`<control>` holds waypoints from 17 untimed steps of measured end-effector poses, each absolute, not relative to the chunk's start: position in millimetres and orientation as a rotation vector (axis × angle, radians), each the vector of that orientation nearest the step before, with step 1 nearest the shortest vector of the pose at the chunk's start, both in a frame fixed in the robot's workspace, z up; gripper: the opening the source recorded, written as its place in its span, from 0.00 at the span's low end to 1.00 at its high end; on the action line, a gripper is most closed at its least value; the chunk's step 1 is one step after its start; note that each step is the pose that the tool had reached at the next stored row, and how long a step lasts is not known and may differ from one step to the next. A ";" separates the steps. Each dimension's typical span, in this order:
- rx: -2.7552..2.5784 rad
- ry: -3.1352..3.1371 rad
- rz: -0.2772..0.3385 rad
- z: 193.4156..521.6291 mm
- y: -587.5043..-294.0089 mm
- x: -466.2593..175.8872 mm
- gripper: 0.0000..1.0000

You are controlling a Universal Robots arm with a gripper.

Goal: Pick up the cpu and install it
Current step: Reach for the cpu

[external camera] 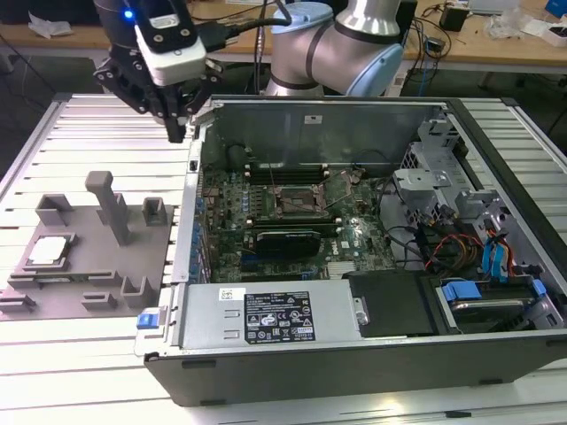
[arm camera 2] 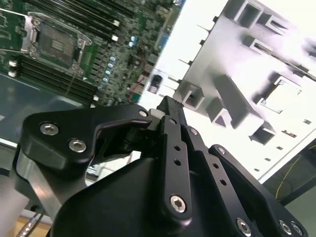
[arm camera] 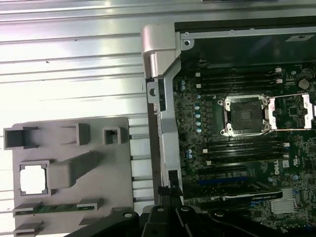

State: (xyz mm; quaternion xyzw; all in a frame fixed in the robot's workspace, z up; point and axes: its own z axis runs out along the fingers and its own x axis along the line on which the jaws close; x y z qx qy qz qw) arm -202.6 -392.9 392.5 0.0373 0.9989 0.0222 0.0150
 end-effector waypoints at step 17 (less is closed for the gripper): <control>0.116 3.107 0.069 387.3 -380.9 -263.6 0.11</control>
